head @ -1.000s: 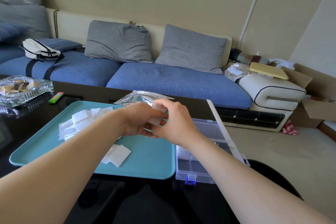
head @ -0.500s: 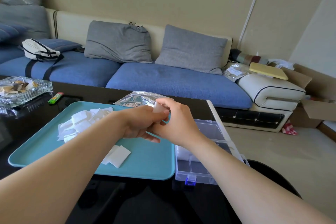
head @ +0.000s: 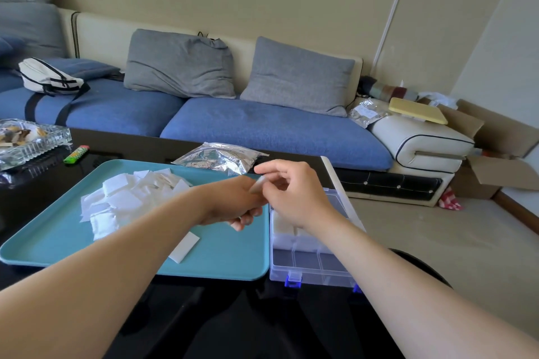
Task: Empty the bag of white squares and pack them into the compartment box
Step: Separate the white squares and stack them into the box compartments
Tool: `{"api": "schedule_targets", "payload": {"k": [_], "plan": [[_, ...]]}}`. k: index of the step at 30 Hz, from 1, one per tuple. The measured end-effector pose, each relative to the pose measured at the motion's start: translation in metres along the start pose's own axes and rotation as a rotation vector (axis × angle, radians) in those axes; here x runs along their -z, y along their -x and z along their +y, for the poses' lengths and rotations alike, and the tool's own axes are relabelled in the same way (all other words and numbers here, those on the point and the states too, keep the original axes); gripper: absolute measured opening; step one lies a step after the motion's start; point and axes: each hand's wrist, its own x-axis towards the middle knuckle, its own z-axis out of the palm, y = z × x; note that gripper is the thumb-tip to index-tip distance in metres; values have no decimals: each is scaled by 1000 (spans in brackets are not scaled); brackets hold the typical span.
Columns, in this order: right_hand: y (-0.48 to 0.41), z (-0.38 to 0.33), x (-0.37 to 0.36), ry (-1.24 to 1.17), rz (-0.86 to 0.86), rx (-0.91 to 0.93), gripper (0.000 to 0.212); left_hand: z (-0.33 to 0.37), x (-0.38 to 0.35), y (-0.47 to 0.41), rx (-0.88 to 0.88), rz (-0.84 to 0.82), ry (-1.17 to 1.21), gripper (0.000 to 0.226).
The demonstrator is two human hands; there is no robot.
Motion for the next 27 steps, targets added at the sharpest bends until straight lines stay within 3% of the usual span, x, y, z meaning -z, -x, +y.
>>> {"api": "schedule_targets", "payload": {"k": [3, 9, 17, 21, 27], "plan": [[3, 2, 9, 4, 13, -31, 29, 4, -15, -7, -56, 61, -75, 18], [2, 15, 44, 124, 156, -175, 30, -3, -43, -23, -242, 381, -544, 25], [21, 48, 75, 389, -142, -440, 33, -6, -78, -20, -530, 317, -1002, 35], [28, 49, 75, 435, -271, -422, 36, -8, -85, -25, -569, 310, -1069, 38], [30, 62, 71, 526, -315, -424, 29, -17, -82, -27, -521, 231, -1047, 30]]}}
